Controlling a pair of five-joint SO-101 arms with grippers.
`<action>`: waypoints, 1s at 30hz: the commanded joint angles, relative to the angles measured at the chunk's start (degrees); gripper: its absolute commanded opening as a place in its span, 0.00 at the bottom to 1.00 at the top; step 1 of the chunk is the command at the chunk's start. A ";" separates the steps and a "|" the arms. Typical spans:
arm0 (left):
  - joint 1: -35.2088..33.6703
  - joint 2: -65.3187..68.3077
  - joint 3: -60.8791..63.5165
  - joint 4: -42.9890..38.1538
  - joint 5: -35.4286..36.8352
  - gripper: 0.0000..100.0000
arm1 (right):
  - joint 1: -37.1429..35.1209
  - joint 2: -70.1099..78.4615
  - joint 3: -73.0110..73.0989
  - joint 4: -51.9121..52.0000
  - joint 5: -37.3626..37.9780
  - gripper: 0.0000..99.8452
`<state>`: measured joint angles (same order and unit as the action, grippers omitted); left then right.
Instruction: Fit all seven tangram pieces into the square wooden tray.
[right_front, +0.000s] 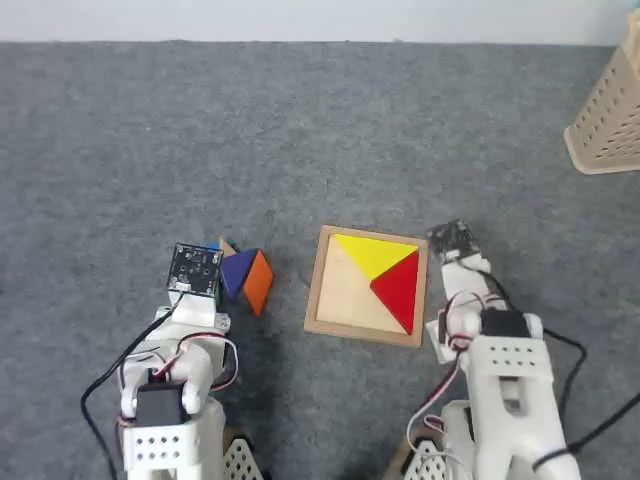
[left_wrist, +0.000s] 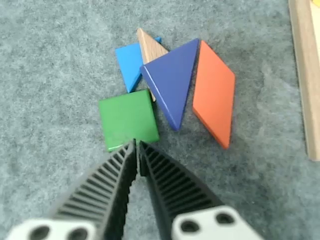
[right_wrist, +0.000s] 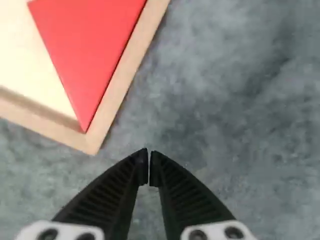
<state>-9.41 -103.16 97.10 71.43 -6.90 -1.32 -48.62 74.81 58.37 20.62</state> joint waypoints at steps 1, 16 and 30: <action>-1.67 0.00 -0.48 -4.57 -2.99 0.01 | 1.80 -1.89 0.26 -1.45 0.88 0.01; -7.82 16.00 -28.79 0.79 -26.81 0.14 | 11.30 -2.42 4.84 -4.79 0.62 0.01; 10.02 85.01 -70.81 8.00 -12.84 0.11 | 10.95 -2.42 5.36 -5.49 0.70 0.01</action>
<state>-5.80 -30.11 32.04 82.33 -24.48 9.05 -49.41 80.53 54.07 20.53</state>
